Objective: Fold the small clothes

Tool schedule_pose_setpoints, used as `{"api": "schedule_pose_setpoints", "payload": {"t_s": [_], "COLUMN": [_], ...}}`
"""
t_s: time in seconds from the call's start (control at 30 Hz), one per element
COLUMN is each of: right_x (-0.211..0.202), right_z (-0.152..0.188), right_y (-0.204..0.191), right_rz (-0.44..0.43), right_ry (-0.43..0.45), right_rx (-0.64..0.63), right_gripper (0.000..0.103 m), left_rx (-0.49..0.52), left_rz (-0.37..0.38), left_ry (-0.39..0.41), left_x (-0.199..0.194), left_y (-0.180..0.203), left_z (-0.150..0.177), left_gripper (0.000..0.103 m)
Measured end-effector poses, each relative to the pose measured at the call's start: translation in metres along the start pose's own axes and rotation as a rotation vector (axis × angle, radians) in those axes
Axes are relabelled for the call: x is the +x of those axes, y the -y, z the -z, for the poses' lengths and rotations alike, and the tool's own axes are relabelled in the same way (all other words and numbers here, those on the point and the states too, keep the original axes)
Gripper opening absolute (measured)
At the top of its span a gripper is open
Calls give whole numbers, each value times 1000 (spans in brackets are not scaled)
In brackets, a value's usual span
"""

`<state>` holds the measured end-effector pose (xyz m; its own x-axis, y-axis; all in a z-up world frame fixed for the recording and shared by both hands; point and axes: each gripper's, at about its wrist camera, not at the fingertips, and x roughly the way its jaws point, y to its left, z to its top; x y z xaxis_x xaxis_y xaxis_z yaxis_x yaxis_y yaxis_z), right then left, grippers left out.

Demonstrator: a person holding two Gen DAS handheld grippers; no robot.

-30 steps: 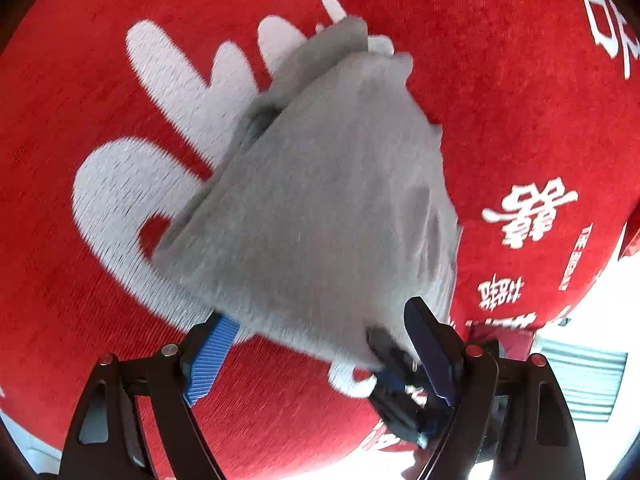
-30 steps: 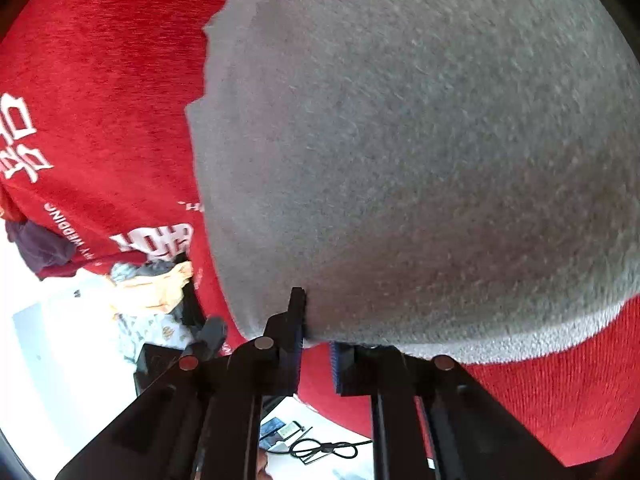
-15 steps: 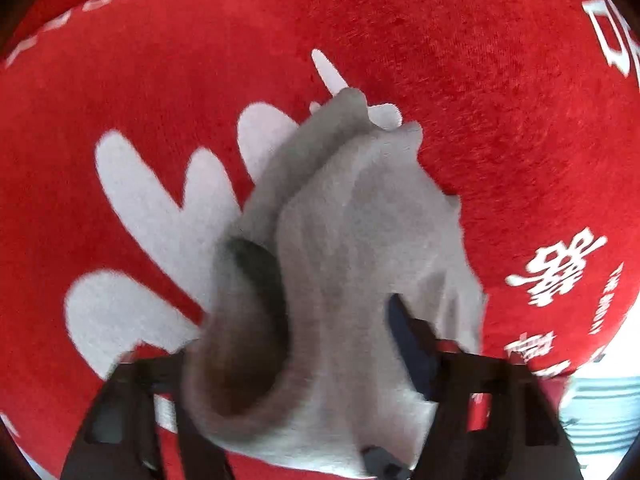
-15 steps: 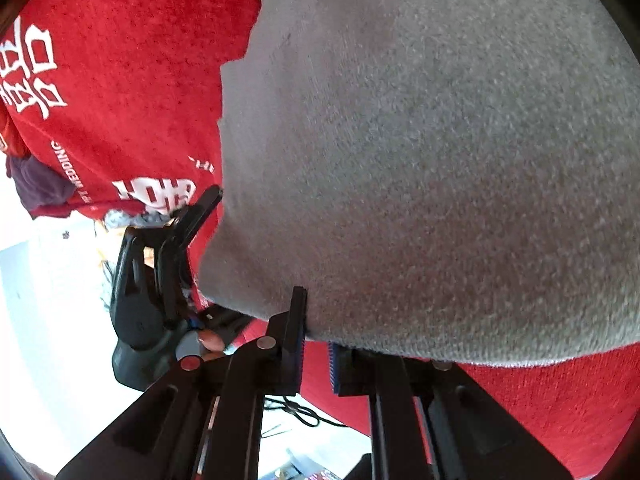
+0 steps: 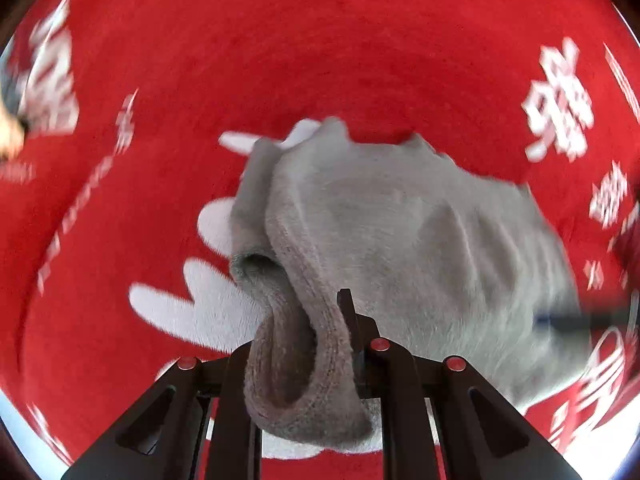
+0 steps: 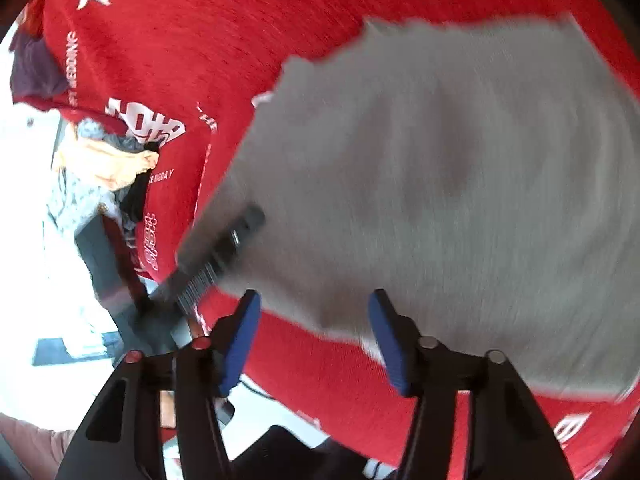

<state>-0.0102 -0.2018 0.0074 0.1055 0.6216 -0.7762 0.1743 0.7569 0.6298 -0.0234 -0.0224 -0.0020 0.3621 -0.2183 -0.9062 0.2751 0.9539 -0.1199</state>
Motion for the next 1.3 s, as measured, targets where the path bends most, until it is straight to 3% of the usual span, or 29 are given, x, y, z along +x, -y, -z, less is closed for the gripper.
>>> {"api": "schedule_pose_setpoints", "payload": {"t_s": [0.07, 0.2, 0.3, 0.5, 0.67, 0.7, 0.73, 0.77, 0.8, 0.83, 0.87, 1.07, 1.3], "right_x": [9, 47, 81, 160, 200, 204, 205, 203, 197, 187, 173, 81, -44], "right_z": [-38, -95, -124, -133, -119, -118, -117, -117, -119, -122, -125, -122, -104], "right_y": [-13, -52, -88, -137, -146, -144, -141, -139, -135, -130, -123, -90, -40], "right_rz": [1, -14, 57, 280, 463, 492, 505, 521, 534, 495, 430, 126, -77], "right_ry": [-60, -213, -294, -524, -592, -589, -577, -556, -525, -495, -461, -249, 4], "right_rx": [-39, -102, -198, -367, -502, -519, -524, -527, -530, -506, -459, -337, -247], "right_gripper": [77, 80, 81, 81, 81, 81, 74, 51, 39, 19, 15, 14, 14], "left_rx": [77, 180, 214, 252, 235, 232, 228, 221, 215, 214, 218, 280, 424], "left_rz": [-15, -27, -27, -27, -28, -29, -30, -29, -25, -20, -14, 63, 178], "left_ry": [13, 38, 51, 77, 82, 82, 81, 80, 81, 85, 92, 154, 227], "left_x": [-4, -7, -10, -13, -13, -13, -13, -13, -15, -18, -21, -57, -97], "left_y": [8, 20, 24, 33, 32, 32, 32, 29, 28, 28, 30, 66, 146], "left_z": [3, 5, 6, 9, 8, 7, 7, 6, 5, 4, 2, -12, -22], "left_gripper": [17, 17, 17, 17, 17, 17, 17, 17, 17, 17, 17, 17, 17]}}
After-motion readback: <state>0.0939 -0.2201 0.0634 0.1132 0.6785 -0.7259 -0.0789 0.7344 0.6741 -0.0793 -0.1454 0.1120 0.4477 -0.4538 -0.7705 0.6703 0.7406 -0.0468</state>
